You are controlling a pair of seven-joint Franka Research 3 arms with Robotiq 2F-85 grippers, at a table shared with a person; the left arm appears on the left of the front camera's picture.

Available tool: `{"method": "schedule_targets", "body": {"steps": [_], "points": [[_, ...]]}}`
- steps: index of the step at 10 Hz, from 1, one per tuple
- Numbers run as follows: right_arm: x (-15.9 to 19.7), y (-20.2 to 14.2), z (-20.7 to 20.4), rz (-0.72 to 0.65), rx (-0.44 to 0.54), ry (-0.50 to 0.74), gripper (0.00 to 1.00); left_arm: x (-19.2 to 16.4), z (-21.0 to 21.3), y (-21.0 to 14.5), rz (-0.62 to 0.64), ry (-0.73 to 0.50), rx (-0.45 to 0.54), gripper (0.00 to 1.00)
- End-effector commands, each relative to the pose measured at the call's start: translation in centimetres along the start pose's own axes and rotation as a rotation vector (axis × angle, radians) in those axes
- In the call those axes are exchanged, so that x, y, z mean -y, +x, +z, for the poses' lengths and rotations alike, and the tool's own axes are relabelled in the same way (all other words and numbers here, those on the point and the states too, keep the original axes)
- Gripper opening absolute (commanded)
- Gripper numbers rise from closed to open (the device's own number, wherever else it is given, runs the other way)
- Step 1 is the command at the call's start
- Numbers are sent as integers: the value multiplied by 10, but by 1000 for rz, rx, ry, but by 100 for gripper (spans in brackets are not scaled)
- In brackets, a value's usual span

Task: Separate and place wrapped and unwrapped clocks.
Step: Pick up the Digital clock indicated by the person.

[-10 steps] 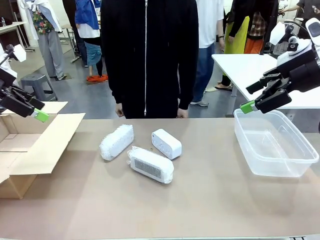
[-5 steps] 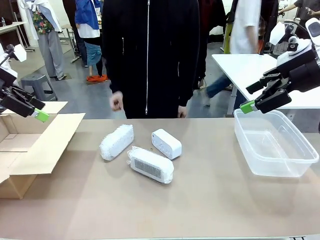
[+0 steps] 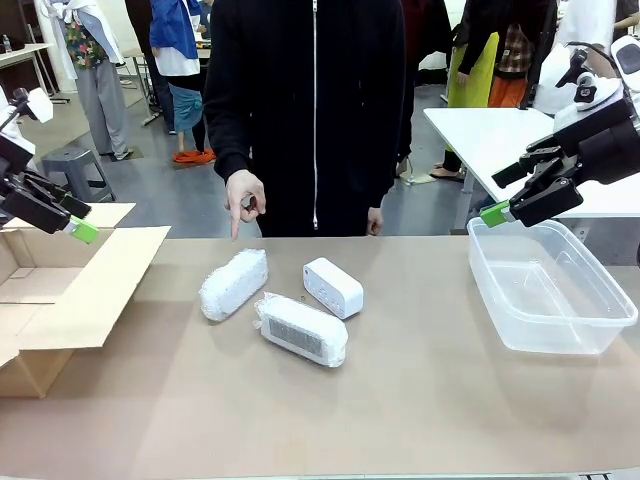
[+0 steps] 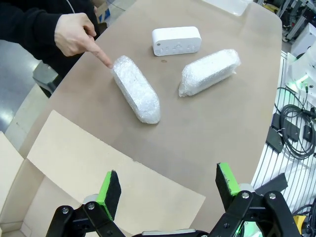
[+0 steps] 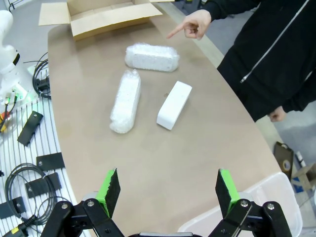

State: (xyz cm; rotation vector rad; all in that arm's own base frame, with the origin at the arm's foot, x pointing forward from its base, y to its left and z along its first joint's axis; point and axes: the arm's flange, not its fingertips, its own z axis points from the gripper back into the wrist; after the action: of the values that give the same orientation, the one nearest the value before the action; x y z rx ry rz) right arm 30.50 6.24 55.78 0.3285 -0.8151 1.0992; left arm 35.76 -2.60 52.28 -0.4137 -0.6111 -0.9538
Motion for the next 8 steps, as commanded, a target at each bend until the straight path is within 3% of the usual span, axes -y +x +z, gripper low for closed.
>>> {"method": "schedule_targets", "body": {"steps": [1, 8], "points": [[0, 0, 0, -1, 8, 8, 100, -1, 1, 0, -13, -9, 16, 100], [0, 0, 0, -1, 8, 8, 100, -1, 1, 0, -13, -9, 16, 100]]}}
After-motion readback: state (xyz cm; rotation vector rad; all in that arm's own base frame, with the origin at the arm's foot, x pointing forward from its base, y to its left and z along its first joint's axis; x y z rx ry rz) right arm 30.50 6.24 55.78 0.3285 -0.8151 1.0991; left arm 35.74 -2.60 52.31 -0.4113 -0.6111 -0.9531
